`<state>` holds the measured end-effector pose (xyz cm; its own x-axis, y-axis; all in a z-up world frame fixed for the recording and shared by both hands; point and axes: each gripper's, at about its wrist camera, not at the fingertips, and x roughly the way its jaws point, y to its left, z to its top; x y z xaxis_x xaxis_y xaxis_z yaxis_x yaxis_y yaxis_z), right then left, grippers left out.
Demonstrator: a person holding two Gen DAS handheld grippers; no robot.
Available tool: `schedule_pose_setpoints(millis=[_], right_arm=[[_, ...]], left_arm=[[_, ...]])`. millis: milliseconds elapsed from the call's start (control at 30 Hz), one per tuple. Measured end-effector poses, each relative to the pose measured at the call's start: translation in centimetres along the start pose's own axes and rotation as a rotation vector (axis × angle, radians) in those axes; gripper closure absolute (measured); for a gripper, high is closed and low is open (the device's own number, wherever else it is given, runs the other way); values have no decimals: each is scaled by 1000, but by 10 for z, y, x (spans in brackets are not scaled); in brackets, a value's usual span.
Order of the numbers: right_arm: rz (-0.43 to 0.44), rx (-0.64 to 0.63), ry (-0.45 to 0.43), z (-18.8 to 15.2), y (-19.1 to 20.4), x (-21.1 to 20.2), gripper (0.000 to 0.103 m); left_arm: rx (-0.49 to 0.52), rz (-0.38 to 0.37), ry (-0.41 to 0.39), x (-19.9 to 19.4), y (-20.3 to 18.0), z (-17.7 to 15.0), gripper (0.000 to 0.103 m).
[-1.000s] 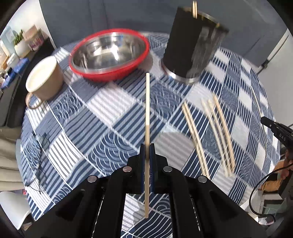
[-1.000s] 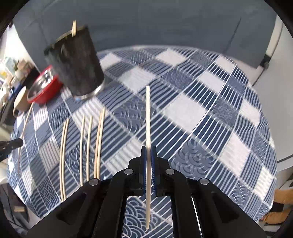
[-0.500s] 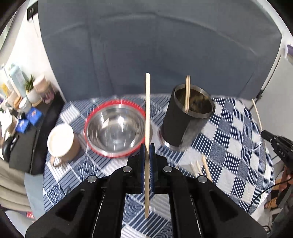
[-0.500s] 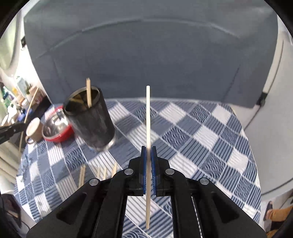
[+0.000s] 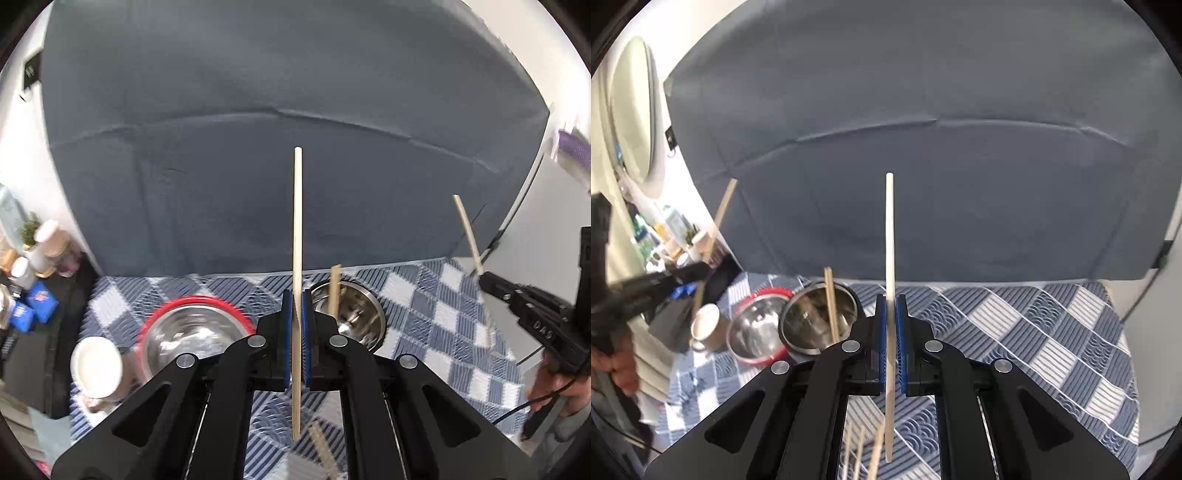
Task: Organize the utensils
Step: 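Raise the left tool's chopstick over the black holder while the right tool carries its chopstick there, then open both tools to drop the chopsticks into the black holder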
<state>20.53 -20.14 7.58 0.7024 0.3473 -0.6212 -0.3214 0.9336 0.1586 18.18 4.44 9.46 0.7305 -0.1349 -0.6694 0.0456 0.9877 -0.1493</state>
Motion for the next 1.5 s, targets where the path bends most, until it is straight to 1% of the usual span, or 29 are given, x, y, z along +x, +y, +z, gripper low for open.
schedule_pose_setpoints(millis=[100, 167, 267, 367, 433, 467, 600, 733, 800, 867, 967, 1100, 1200, 1300, 1500], right_arm=[[-15, 5, -9, 14, 3, 13, 98], [7, 24, -19, 22, 3, 21, 98], [47, 46, -64, 28, 7, 28, 98], [89, 43, -105, 33, 14, 38, 98], [67, 41, -97, 35, 19, 51, 98], [54, 40, -93, 36, 21, 57, 98], [86, 34, -88, 38, 31, 75, 98], [94, 27, -73, 37, 38, 96, 98], [97, 29, -74, 35, 40, 103, 98], [125, 34, -78, 32, 41, 108, 98], [153, 47, -101, 26, 42, 114, 98], [141, 51, -113, 15, 42, 121, 98], [151, 43, -101, 2, 44, 125, 98], [166, 43, -72, -11, 43, 129, 98], [143, 15, -64, -26, 43, 124, 98]], left_arm=[[1, -20, -14, 18, -4, 10, 98], [-32, -48, -9, 30, -4, 17, 98], [-39, -22, -10, 45, -4, 24, 98], [-68, -51, -22, 57, -3, 27, 98], [-69, -83, -28, 65, -3, 27, 98], [-69, -87, -36, 67, -4, 26, 98], [-65, -110, -71, 78, -9, 24, 98], [-75, -103, -114, 86, -6, 20, 98], [-86, -98, -109, 92, -2, 17, 98], [-81, -93, -98, 97, -1, 14, 98], [-65, -90, -105, 101, -2, 9, 98], [-69, -96, -121, 101, -1, 1, 98], [-40, -117, -138, 99, -3, -9, 98], [-26, -131, -126, 101, -7, -17, 98], [-9, -130, -129, 98, -13, -32, 98]])
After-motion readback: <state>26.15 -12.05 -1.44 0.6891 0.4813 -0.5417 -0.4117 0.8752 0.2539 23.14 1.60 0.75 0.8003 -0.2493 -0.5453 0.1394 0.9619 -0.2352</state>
